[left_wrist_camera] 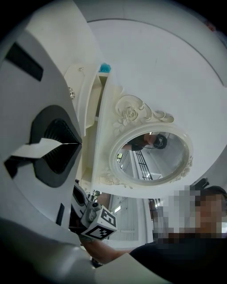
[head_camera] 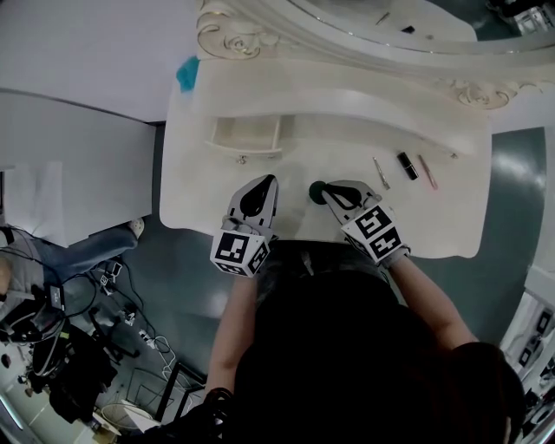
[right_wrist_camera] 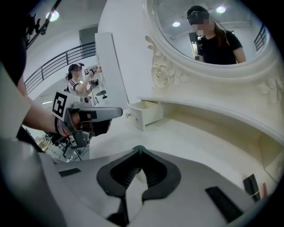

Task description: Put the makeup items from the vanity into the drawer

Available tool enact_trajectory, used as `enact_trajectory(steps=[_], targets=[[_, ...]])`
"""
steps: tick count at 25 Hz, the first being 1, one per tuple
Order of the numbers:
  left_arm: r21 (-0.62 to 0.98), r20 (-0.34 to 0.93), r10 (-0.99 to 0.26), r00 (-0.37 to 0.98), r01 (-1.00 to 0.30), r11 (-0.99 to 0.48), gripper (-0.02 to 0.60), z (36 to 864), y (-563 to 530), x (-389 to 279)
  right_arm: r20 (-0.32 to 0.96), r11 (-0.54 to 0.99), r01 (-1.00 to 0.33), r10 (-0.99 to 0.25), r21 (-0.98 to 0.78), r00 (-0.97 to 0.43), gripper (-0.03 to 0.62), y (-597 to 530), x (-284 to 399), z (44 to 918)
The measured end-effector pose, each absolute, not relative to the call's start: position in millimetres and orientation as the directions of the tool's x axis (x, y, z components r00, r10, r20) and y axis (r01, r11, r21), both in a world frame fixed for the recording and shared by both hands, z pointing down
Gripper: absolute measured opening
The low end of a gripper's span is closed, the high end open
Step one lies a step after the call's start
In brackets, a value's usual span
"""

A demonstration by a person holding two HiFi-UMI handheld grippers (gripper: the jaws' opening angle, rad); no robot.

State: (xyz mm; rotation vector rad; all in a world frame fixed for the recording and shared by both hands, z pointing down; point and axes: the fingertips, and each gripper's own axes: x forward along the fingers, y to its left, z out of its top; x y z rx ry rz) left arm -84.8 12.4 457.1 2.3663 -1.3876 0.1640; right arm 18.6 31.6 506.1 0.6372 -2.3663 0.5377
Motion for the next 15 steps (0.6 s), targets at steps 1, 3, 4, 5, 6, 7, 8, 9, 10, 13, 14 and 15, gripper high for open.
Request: enact_trajectory(steps=[1, 3, 4, 5, 6, 7, 8, 9, 10, 13, 14, 15], targets=[[0.274, 0.294, -0.816, 0.498, -0.862, -0.427, 0.012, 457.6, 13.3, -87.0, 0.646, 0.802, -0.555, -0.306, -0.220, -0.699, 0.034, 29.8, 15.2, 501.5], [0.274, 0.294, -0.821, 0.489, -0.866, -0.418, 0.012, 457.5, 13.3, -92.3, 0.627, 0.807, -0.546, -0.308, -0.226, -0.715, 0.034, 25.0, 7.0, 492.1], [0.273, 0.293, -0.824, 0.486, -0.868, -0.414, 0.012, 457.3, 12.5, -95.1, 0.618, 0.809, -0.543, -0.311, -0.226, -0.722, 0.034, 21.7, 2.3, 487.5], [0.273, 0.292, -0.825, 0.483, -0.869, -0.412, 0.012, 457.0, 11.6, -98.1, 0.609, 0.810, -0.540, -0.315, -0.227, -0.728, 0.034, 18.5, -2.7, 483.0], [0.274, 0.292, -0.826, 0.483, -0.869, -0.411, 0.012, 456.7, 11.0, -101.2, 0.600, 0.810, -0.540, -0.318, -0.230, -0.734, 0.034, 15.4, -7.8, 478.6], [0.275, 0.291, -0.826, 0.483, -0.869, -0.412, 0.012, 456.2, 10.5, -104.4, 0.592, 0.808, -0.540, -0.322, -0.234, -0.739, 0.034, 12.4, -13.0, 474.3], [0.275, 0.290, -0.824, 0.486, -0.868, -0.415, 0.012, 455.6, 9.5, -107.7, 0.585, 0.807, -0.541, -0.327, -0.237, -0.743, 0.034, 9.0, -18.5, 470.0], [0.274, 0.290, -0.822, 0.490, -0.866, -0.419, 0.012, 455.0, 7.9, -111.3, 0.577, 0.805, -0.543, -0.332, -0.238, -0.746, 0.034, 5.1, -24.2, 465.8], [0.273, 0.290, -0.819, 0.495, -0.863, -0.425, 0.012, 454.6, 5.7, -115.0, 0.569, 0.804, -0.545, -0.340, -0.237, -0.749, 0.034, 0.6, -30.0, 461.8], [0.266, 0.291, -0.807, 0.514, -0.854, -0.448, 0.012, 453.2, -1.4, -126.8, 0.547, 0.792, -0.561, -0.366, -0.241, -0.752, 0.035, -14.3, -46.1, 452.2], [0.264, 0.291, -0.804, 0.519, -0.851, -0.454, 0.012, 452.3, -3.8, -131.3, 0.540, 0.785, -0.567, -0.373, -0.249, -0.755, 0.035, -18.8, -51.5, 449.3], [0.263, 0.291, -0.801, 0.523, -0.849, -0.459, 0.012, 451.3, -6.1, -136.2, 0.532, 0.778, -0.572, -0.379, -0.260, -0.757, 0.035, -23.2, -57.0, 446.5]])
